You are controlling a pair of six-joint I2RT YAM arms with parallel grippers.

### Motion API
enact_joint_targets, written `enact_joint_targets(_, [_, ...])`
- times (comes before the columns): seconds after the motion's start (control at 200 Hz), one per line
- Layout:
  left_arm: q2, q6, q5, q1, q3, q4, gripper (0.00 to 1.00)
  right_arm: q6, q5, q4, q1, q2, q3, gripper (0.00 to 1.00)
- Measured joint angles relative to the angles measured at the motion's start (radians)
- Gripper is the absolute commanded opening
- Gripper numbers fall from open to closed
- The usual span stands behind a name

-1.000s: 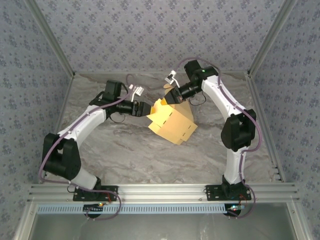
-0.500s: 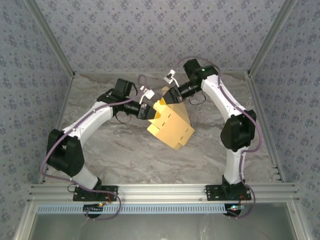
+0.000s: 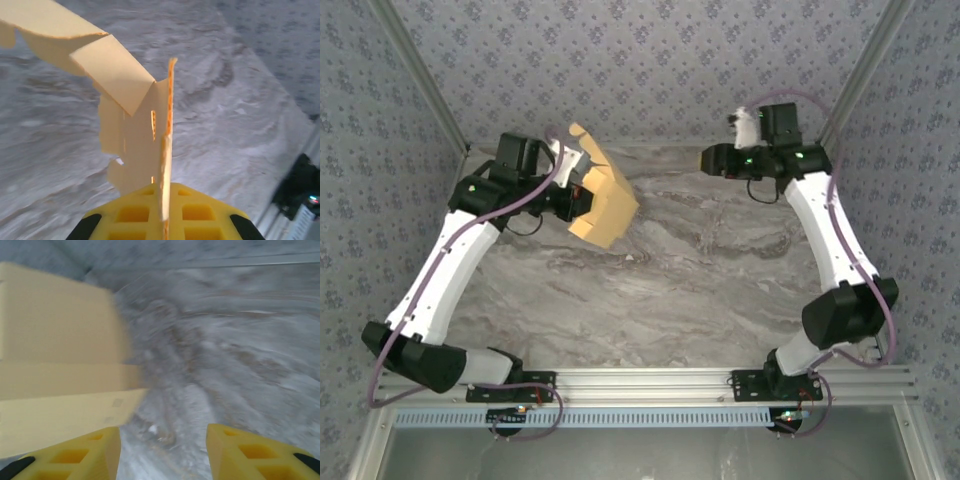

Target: Fold the paper box

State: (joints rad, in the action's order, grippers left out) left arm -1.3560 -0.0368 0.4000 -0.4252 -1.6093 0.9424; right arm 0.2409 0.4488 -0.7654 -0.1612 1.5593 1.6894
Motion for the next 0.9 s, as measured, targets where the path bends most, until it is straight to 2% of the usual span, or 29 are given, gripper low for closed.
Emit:
enact_joint_targets(0.14, [-0.069, -0.01, -0.269, -0.116, -0.087, 0.161, 0.03, 0.14, -0.079, 0.099, 0.09, -0.069, -0.19, 0.51])
enact_joint_targets(0.29, [-0.238, -0.077, -0.506, -0.303, -0.105, 0.246, 0.05, 0.222, -0.117, 0.119, 0.089, -0.074, -0.337, 0.51])
enact_joint_targets(0.375, [-0.375, -0.132, -0.613, -0.394, -0.144, 0.27, 0.17, 0.247, -0.142, 0.115, 0.094, -0.081, -0.372, 0.51])
enact_joint_targets(0.44, [-0.466, -0.171, -0.649, -0.443, -0.175, 0.269, 0.28, 0.26, -0.153, 0.116, 0.111, -0.1, -0.393, 0.51])
enact_joint_targets(0.49, [-0.512, -0.207, -0.649, -0.463, -0.185, 0.261, 0.35, 0.268, -0.154, 0.116, 0.134, -0.123, -0.411, 0.52])
enact_joint_targets(0.5, [-0.519, -0.208, -0.647, -0.465, -0.185, 0.259, 0.41, 0.269, -0.156, 0.116, 0.138, -0.128, -0.415, 0.52])
enact_joint_targets(0.505, [-0.521, -0.207, -0.646, -0.467, -0.185, 0.258, 0.44, 0.269, -0.156, 0.116, 0.14, -0.13, -0.416, 0.52])
enact_joint_targets(0.52, [-0.531, -0.223, -0.638, -0.47, -0.185, 0.253, 0.67, 0.272, -0.156, 0.115, 0.148, -0.137, -0.42, 0.52])
enact_joint_targets(0.54, [-0.536, -0.22, -0.626, -0.473, -0.185, 0.249, 0.89, 0.273, -0.157, 0.114, 0.159, -0.149, -0.426, 0.52])
enact_joint_targets(0.56, [-0.541, -0.236, -0.609, -0.474, -0.185, 0.242, 0.98, 0.274, -0.157, 0.114, 0.17, -0.159, -0.431, 0.52])
enact_joint_targets(0.75, [-0.511, -0.298, -0.389, -0.461, -0.183, 0.098, 0.99, 0.275, -0.154, 0.113, 0.22, -0.245, -0.467, 0.53])
enact_joint_targets(0.83, [-0.467, -0.314, -0.302, -0.429, -0.149, 0.04, 0.99, 0.274, -0.14, 0.129, 0.2, -0.268, -0.51, 0.53])
enact_joint_targets(0.899, [-0.392, -0.322, -0.244, -0.362, -0.078, -0.004, 0.99, 0.275, -0.135, 0.14, 0.147, -0.271, -0.553, 0.53])
